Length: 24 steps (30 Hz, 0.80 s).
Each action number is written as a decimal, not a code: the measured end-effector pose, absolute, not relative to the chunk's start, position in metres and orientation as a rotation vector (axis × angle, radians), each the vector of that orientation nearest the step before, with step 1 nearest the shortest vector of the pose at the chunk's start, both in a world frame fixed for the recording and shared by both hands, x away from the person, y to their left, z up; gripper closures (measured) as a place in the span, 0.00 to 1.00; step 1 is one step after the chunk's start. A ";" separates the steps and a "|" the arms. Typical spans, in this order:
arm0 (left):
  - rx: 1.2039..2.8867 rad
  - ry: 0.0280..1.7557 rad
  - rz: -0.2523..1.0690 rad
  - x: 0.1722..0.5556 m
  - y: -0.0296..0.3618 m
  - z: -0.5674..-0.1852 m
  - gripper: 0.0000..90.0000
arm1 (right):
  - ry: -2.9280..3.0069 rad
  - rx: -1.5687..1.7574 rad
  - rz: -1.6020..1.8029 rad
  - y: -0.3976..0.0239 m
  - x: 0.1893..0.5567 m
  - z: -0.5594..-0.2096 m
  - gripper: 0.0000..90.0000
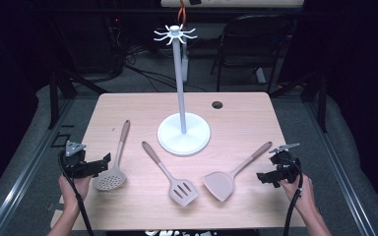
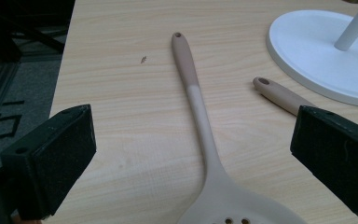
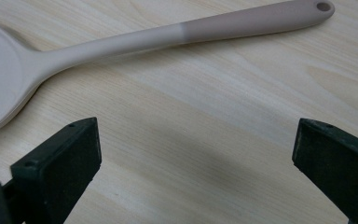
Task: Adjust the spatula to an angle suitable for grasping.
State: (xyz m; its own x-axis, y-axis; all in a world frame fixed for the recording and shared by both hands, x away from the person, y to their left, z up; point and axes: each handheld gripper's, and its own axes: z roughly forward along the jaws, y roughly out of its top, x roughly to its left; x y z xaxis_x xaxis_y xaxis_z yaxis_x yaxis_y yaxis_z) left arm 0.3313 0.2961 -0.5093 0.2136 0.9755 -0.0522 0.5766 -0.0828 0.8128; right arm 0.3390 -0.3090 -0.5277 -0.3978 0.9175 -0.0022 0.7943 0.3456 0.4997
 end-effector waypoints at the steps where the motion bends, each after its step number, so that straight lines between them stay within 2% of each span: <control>1: 1.759 1.457 0.677 0.332 0.296 -0.510 0.00 | 2.336 1.528 0.616 -0.310 0.339 -0.528 0.01; 13: 1.778 1.463 0.627 0.335 0.297 -0.514 0.00 | 2.329 1.591 0.622 -0.304 0.344 -0.529 0.01; 24: 1.793 1.428 0.649 0.335 0.294 -0.511 0.00 | 2.265 1.775 0.743 -0.295 0.358 -0.529 0.02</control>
